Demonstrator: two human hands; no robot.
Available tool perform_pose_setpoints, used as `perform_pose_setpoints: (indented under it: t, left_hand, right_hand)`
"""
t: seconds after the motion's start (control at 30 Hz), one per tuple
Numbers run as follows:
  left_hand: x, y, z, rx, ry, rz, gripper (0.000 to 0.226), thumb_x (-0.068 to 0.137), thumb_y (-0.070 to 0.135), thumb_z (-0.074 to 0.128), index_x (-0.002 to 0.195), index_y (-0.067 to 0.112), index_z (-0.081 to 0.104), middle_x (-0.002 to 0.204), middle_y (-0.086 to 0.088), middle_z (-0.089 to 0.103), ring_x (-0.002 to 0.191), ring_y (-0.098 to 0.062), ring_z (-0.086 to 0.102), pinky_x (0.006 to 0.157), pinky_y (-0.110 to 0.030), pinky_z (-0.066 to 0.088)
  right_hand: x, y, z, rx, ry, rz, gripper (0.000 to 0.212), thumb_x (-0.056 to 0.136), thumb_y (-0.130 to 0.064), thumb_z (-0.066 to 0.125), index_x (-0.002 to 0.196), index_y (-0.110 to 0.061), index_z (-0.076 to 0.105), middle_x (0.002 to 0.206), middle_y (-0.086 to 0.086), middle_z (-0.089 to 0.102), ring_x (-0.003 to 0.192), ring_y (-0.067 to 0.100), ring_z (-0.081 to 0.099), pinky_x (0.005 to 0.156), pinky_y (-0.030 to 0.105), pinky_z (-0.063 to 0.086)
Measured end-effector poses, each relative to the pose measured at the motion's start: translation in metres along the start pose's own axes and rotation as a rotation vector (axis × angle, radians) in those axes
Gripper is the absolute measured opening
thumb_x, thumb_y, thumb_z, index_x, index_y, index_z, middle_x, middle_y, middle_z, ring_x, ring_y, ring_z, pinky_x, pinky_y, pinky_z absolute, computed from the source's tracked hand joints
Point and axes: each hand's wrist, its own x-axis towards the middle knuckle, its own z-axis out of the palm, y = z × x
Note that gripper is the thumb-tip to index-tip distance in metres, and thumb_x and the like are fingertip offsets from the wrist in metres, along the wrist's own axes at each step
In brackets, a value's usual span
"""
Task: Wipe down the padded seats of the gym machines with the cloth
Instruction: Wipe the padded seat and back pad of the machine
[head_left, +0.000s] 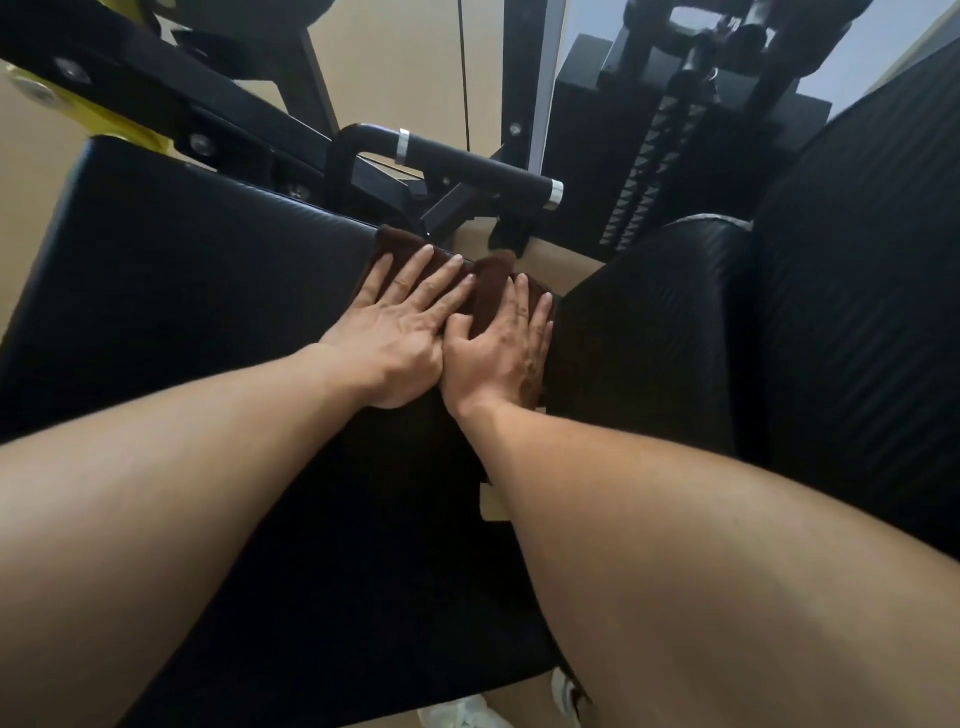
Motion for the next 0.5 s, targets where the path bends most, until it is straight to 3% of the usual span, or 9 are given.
perform_pose_setpoints:
  t: [0.2, 0.5]
  left_hand:
    - [0.029, -0.001, -0.005, 0.011, 0.011, -0.002, 0.063, 0.103, 0.040, 0.018, 0.159, 0.034, -0.009, 0.167, 0.011, -0.019, 0.151, -0.014, -0.027, 0.121, -0.044, -0.022]
    - [0.055, -0.006, -0.015, 0.011, -0.027, 0.021, 0.062, 0.102, 0.039, 0.022, 0.159, 0.034, 0.000, 0.170, 0.008, -0.005, 0.155, -0.016, -0.014, 0.124, -0.047, -0.013]
  right_hand:
    - [0.031, -0.003, -0.006, 0.050, -0.034, 0.022, 0.063, 0.100, -0.035, 0.046, 0.157, -0.018, 0.028, 0.168, -0.002, 0.018, 0.156, 0.015, -0.005, 0.121, 0.028, -0.007]
    - [0.049, -0.006, 0.002, 0.050, 0.070, 0.050, 0.053, 0.098, -0.030, 0.048, 0.146, -0.007, 0.046, 0.156, 0.011, 0.042, 0.153, 0.022, 0.017, 0.126, 0.038, 0.002]
